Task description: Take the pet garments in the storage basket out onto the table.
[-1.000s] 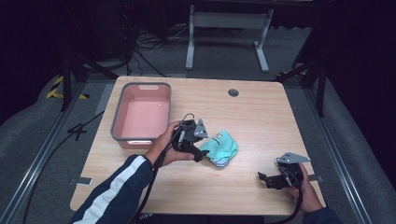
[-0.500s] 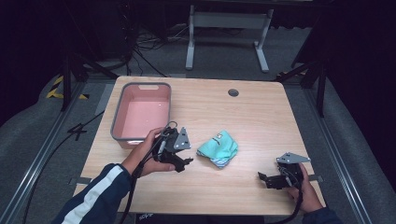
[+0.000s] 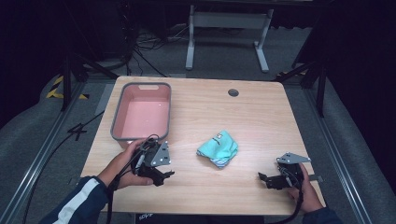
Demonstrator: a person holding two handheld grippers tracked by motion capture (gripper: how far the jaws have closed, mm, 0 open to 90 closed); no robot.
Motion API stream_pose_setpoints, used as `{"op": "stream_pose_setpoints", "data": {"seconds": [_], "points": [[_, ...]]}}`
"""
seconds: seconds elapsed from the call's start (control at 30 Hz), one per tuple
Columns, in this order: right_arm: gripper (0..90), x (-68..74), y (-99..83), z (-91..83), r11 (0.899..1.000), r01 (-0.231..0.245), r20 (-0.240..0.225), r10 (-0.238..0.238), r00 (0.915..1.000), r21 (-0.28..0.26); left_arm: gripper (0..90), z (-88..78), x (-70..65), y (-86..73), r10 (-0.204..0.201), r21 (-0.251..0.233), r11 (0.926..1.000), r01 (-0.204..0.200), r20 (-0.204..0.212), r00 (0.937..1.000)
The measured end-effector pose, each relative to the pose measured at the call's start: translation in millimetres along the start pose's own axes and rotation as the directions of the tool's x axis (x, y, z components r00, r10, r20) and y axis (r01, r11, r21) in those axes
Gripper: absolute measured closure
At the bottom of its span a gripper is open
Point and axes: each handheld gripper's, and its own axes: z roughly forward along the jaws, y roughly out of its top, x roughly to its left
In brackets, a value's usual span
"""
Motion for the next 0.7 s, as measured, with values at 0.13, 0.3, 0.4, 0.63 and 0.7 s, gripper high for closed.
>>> {"op": "stream_pose_setpoints", "data": {"seconds": [0.13,0.3,0.4,0.63,0.7], "points": [[0.5,0.0,0.0,0.0,1.000,0.000,0.000,0.000,1.0000,0.000,19.6,-3.5,-2.5,-17.4,-0.014,0.010,0.9998,0.015,-0.004,0.9999],[0.5,0.0,0.0,0.0,1.000,0.000,0.000,0.000,1.0000,0.000,20.0,-6.1,-1.2,-32.9,-0.029,0.017,0.9994,0.030,-0.011,0.9995],[0.5,0.0,0.0,0.0,1.000,0.000,0.000,0.000,1.0000,0.000,20.1,-7.6,-2.8,-48.6,-0.051,0.023,0.9984,0.051,-0.016,0.9986],[0.5,0.0,0.0,0.0,1.000,0.000,0.000,0.000,1.0000,0.000,20.2,-1.4,-1.1,-77.2,-0.092,0.033,0.9951,0.093,-0.023,0.9955],[0.5,0.0,0.0,0.0,1.000,0.000,0.000,0.000,1.0000,0.000,20.0,0.8,-0.8,-81.5,-0.097,0.034,0.9946,0.098,-0.024,0.9949]]}}
